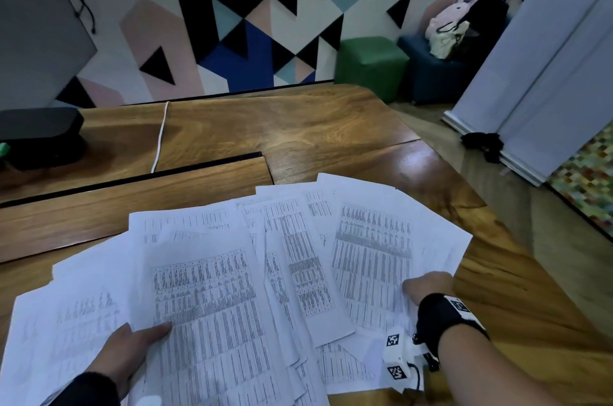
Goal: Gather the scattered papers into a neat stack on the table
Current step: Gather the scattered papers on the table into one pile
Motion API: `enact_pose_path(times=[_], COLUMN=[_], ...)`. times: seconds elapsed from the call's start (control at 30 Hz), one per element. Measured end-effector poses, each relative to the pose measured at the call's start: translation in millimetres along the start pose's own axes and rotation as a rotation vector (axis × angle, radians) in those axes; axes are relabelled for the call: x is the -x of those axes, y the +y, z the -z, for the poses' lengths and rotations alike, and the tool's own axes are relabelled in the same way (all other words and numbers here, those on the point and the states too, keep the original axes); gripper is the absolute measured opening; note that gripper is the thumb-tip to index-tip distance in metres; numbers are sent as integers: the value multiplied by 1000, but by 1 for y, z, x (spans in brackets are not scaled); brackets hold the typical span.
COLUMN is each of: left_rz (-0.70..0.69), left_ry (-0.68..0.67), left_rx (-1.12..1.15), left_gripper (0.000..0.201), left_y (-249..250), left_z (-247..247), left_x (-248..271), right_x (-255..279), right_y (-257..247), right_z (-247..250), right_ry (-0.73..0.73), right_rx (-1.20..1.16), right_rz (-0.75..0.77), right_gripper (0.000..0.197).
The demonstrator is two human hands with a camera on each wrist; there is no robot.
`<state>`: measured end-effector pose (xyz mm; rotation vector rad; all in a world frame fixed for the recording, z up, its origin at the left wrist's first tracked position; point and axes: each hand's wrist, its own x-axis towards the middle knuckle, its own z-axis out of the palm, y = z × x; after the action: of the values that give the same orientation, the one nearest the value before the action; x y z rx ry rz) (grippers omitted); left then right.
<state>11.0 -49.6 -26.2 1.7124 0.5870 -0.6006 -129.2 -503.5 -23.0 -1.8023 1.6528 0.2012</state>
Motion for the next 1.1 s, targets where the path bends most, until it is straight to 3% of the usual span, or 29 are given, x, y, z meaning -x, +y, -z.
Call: enact_pose_path(times=[0.07,0.17,0.23,0.4,0.47,0.6,0.7,0.87,0.97,1.1], left_rz=[-2,-6,-1,8,11,16,17,10,10,1], left_ry=[-2,-7,-8,-20,-21,-30,-37,-40,-48,-55], left_rx=[5,-2,-12,-7,-8,1,0,-18,-16,3], left_gripper=[16,20,22,20,21,21,19,26,24,19], left_y=[-1,-4,-4,-4,-5,-5,-6,-12,-11,-7], left_z=[0,0,2,1,2,3,3,3,4,5], left_x=[0,-1,-2,-2,-3,-5,-6,-11,-9,-4], right_x=[5,5,10,20,36,55,64,98,106,107], right_y=[-7,-15,-20,-34,-39,-44,-48,-52,-55,-72], right_z=[-4,-9,-8,-10,-12,-28,-49,-75,-83,-52], right_ry=[-32,-112,-172,-225,-296,-437,-538,-594,-575,-438], right_rx=[-41,-45,-83,-215,-179,-105,-182,-172,-129,-149], right_rz=[26,59,78,119,96,106,106,174,244,480], right_gripper=[11,23,9,57,59,47,73,90,79,14])
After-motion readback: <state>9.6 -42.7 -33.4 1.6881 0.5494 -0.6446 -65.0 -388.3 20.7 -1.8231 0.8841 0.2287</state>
